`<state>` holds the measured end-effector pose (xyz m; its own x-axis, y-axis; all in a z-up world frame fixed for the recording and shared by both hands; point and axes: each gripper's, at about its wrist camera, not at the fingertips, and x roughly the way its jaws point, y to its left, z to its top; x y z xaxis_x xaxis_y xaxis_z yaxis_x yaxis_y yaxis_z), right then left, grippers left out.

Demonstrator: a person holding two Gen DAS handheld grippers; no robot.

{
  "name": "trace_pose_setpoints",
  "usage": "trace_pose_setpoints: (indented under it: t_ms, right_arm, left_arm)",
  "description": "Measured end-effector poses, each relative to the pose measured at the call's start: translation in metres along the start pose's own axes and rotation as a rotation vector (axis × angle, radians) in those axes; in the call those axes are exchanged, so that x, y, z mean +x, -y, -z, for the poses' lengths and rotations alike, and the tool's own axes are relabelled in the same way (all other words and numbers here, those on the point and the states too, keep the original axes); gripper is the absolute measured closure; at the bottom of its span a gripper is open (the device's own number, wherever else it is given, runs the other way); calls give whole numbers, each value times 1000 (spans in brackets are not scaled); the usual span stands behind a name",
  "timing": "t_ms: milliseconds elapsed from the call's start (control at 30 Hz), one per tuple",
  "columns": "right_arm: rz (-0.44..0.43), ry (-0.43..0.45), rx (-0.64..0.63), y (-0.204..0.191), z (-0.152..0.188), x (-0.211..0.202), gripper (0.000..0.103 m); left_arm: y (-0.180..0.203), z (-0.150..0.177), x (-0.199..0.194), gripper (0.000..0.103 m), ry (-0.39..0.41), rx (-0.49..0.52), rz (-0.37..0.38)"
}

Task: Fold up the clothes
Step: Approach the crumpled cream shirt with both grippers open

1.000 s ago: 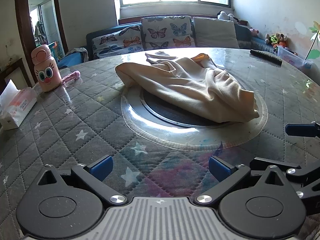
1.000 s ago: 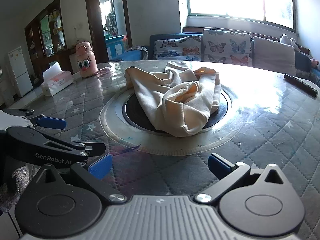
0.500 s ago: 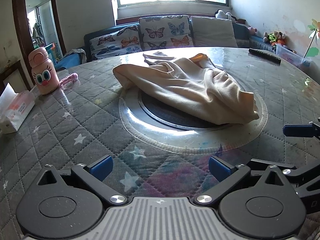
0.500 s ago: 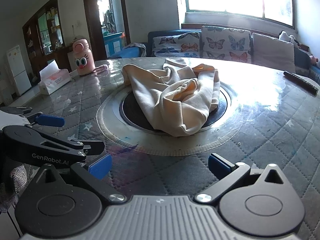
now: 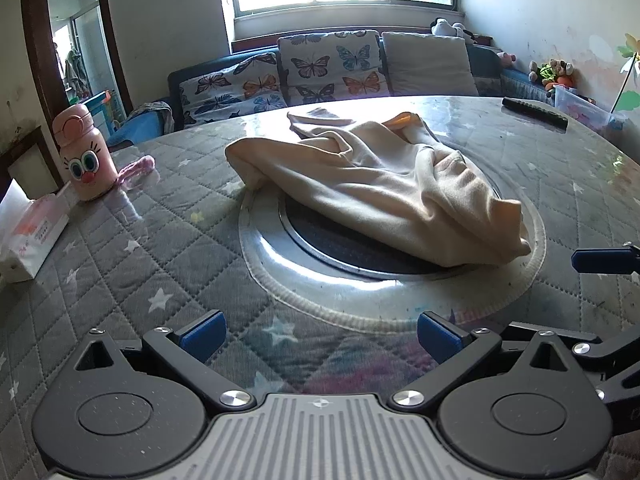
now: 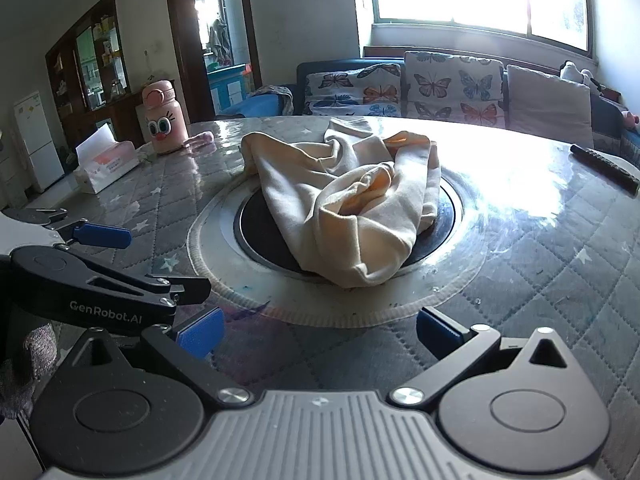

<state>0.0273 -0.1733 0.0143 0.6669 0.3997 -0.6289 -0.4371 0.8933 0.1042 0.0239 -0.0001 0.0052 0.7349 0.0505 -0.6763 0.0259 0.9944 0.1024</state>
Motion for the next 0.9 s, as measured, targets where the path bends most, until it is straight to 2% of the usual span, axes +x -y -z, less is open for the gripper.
trace_pose_setpoints:
  t_ms: [900]
  right_arm:
    - [1,27,-56,10,-41,14,3]
  left_arm:
    - [-12,-21,20,0,-18,7,-25]
